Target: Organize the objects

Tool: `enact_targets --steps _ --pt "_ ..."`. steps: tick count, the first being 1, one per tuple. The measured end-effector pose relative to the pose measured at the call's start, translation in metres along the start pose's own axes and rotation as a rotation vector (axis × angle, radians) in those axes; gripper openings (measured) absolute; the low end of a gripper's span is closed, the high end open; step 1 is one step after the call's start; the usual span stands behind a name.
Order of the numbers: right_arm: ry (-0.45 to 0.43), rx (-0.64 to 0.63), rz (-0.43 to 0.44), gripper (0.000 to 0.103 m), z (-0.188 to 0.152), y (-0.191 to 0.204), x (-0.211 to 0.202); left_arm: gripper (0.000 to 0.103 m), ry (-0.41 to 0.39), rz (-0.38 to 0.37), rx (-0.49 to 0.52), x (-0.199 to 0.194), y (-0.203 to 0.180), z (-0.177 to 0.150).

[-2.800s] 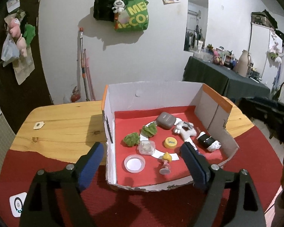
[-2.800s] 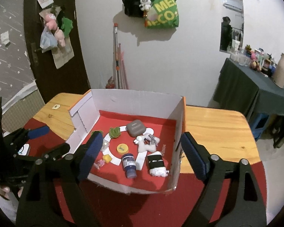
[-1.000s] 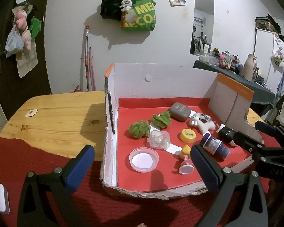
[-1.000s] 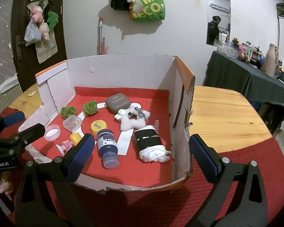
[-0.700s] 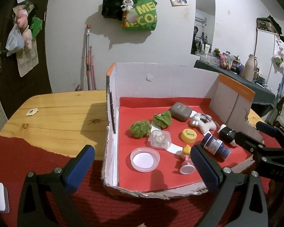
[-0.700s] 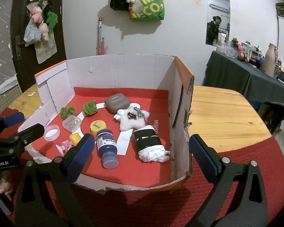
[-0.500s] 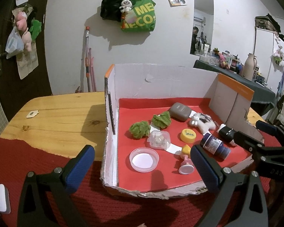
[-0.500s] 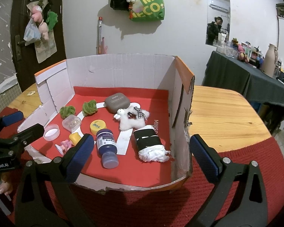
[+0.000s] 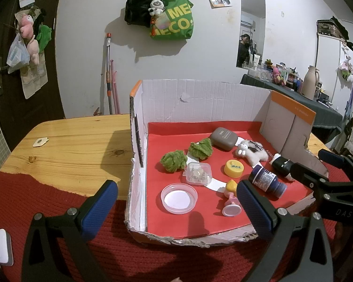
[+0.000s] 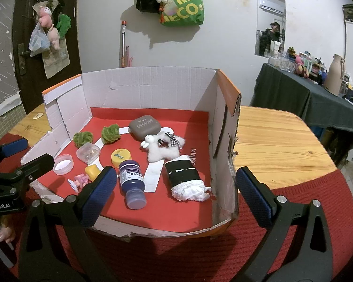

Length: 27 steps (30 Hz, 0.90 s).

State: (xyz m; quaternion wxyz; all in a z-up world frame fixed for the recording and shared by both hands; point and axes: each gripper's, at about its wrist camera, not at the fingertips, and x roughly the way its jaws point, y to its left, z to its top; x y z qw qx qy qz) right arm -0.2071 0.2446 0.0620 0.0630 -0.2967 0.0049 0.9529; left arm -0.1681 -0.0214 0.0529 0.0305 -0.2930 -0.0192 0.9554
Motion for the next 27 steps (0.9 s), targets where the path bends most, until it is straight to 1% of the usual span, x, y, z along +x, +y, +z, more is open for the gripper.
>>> enact_targets --steps 27 --pt "0.002 0.014 0.003 0.103 -0.0003 -0.0036 0.0014 0.103 -0.001 0.001 0.001 0.0005 -0.0002 0.0002"
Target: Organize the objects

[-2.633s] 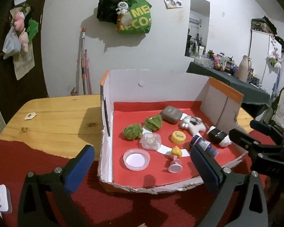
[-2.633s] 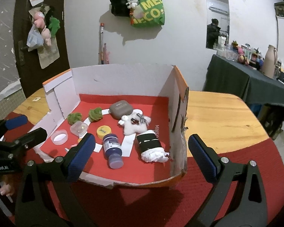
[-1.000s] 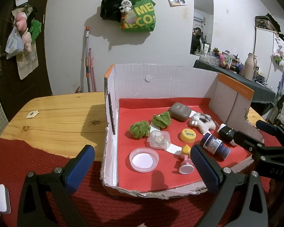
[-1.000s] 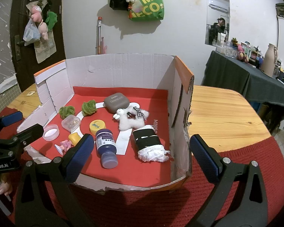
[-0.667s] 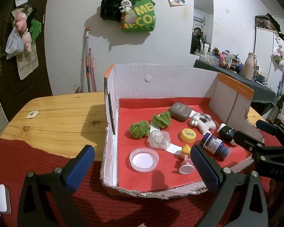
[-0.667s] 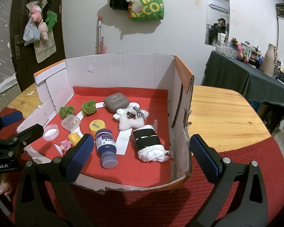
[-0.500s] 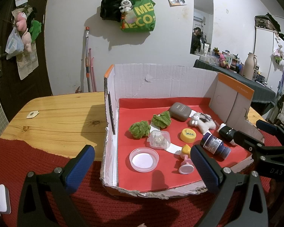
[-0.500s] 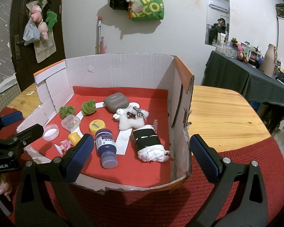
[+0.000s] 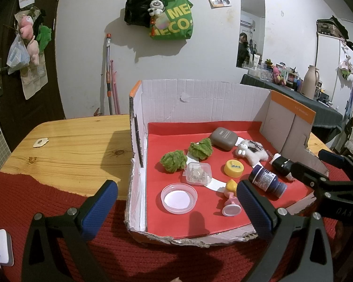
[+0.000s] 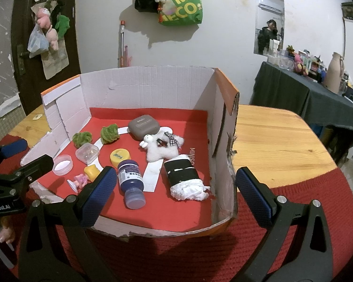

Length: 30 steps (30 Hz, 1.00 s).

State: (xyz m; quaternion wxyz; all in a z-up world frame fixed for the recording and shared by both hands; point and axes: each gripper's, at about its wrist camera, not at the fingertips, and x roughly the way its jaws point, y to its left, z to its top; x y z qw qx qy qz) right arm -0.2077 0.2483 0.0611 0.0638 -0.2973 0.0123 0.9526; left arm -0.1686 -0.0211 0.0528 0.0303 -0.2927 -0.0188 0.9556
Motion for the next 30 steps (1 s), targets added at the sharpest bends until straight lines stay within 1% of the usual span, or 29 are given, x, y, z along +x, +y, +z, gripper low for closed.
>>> enact_targets --steps 12,16,21,25,30 --pt "-0.002 -0.014 -0.012 0.103 -0.001 -0.001 0.000 0.103 -0.012 0.017 0.009 0.000 0.000 0.001" --pt "-0.021 -0.040 -0.030 0.103 -0.002 0.003 -0.007 0.103 -0.024 0.031 0.015 -0.004 -0.002 0.000" --pt "-0.027 -0.052 -0.025 0.103 -0.002 0.008 -0.017 0.103 -0.019 0.033 0.018 -0.010 -0.002 -0.002" --pt "-0.034 -0.055 -0.032 0.103 -0.002 0.009 -0.027 0.103 -0.022 0.022 0.009 -0.018 0.000 -0.003" --pt "-0.015 -0.037 -0.020 0.103 -0.007 0.008 -0.038 0.103 -0.012 0.007 0.004 -0.032 0.000 -0.007"
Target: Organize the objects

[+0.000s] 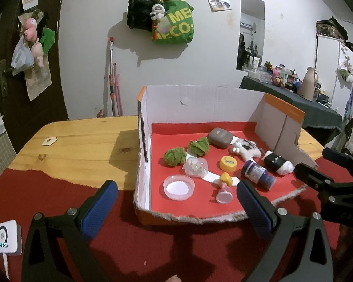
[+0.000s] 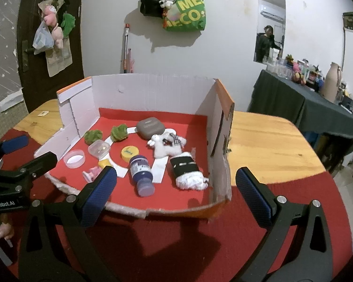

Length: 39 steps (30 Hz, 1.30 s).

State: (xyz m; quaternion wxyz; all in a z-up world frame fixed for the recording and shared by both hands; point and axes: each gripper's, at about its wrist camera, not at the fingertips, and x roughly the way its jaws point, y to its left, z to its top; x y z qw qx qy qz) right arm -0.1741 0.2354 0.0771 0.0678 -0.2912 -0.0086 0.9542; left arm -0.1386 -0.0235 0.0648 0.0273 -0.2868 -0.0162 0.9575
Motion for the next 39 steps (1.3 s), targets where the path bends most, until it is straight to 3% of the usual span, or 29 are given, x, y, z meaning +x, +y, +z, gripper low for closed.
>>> enact_targets --steps 8,17,25,29,39 --pt "0.101 0.065 0.035 0.103 -0.020 -0.006 -0.010 0.103 0.083 -0.022 -0.016 -0.013 -0.002 -0.017" --pt "0.174 0.019 0.003 0.103 -0.041 0.006 -0.007 0.103 0.175 -0.014 -0.052 -0.005 -0.001 -0.036" --pt "0.263 0.033 -0.039 0.103 -0.049 0.003 0.013 0.103 0.316 0.006 -0.086 0.020 0.000 -0.052" --pt "0.338 0.044 -0.043 0.103 -0.053 0.001 0.025 0.103 0.320 0.067 -0.027 0.023 -0.009 -0.056" --pt "0.340 0.063 -0.060 0.103 -0.055 0.001 0.023 0.103 0.323 0.079 -0.025 0.023 -0.010 -0.057"
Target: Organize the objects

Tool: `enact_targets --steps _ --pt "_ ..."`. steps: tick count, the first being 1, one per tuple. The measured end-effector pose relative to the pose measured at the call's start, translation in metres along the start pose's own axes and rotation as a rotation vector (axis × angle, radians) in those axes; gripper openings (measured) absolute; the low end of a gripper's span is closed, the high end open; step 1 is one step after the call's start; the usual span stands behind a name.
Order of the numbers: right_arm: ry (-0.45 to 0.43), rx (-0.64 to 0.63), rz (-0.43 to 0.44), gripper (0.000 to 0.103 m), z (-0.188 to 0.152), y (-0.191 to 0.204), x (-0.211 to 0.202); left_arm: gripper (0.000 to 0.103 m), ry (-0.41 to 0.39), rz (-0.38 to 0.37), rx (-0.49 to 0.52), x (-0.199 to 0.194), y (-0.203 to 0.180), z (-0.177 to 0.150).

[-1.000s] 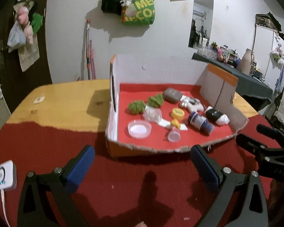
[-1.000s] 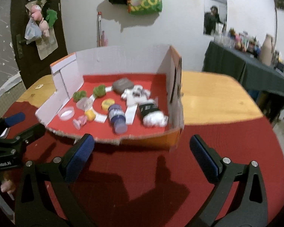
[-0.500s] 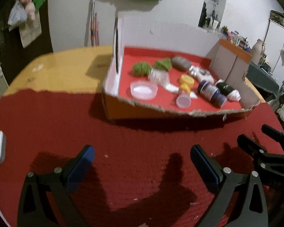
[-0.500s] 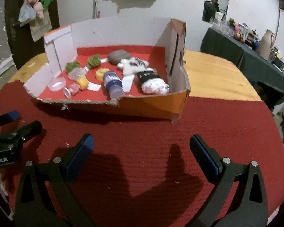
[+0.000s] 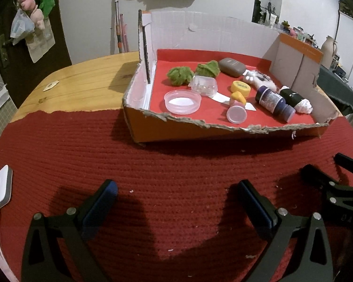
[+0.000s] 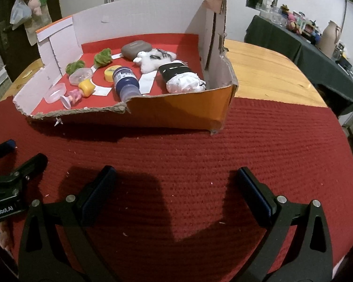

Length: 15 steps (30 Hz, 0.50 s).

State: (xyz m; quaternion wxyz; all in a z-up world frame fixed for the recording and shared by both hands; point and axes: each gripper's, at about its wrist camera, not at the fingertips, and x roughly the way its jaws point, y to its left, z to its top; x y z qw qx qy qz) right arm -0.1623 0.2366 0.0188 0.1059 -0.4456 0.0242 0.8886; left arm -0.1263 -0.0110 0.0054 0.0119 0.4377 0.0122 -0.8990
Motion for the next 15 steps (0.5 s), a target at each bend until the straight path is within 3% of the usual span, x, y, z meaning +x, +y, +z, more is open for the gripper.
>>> enact_targets --steps 15 --pt "0.000 -0.001 -0.001 0.103 -0.0001 0.0003 -0.0003 0.103 0.002 0.002 -0.002 0.0002 0.0000 0.0011"
